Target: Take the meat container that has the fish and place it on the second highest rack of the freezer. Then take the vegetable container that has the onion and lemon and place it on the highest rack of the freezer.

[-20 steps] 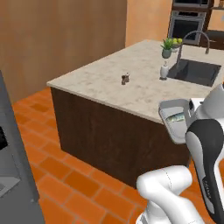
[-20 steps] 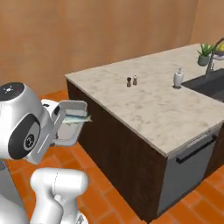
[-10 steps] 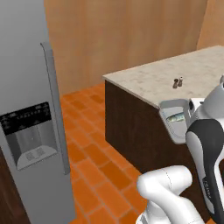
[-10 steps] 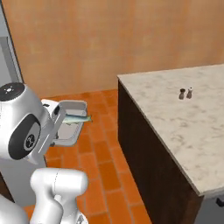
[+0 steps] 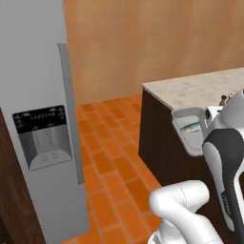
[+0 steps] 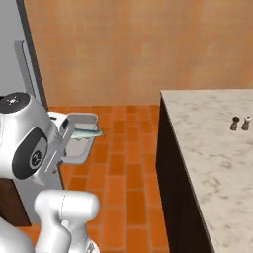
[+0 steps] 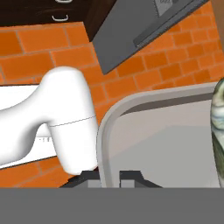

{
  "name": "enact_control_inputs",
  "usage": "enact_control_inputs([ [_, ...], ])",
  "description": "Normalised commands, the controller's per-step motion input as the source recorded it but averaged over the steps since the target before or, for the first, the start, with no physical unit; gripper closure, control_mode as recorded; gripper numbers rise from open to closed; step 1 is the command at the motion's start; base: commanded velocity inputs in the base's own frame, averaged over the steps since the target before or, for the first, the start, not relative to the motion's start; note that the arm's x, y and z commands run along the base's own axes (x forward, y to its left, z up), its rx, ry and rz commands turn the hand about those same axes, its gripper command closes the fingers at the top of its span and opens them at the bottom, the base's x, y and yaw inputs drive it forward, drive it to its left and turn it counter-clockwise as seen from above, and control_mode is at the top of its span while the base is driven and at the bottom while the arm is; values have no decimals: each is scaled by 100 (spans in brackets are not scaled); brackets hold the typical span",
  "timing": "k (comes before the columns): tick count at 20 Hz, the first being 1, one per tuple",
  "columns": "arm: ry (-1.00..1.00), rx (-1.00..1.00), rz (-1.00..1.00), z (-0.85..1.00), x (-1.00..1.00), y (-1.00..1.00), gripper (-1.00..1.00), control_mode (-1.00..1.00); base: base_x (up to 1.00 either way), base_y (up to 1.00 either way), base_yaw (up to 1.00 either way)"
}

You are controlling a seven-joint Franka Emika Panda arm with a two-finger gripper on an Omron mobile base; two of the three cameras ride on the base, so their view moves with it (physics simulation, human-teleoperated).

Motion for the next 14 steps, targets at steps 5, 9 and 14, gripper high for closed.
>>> enact_control_inputs([
  [5,0,0,0,0,0,0,100,100,46,-50,12],
  [9,0,0,0,0,0,0,100,100,71,-27,23],
  [14,0,0,0,0,0,0,100,100,84,-9,20],
])
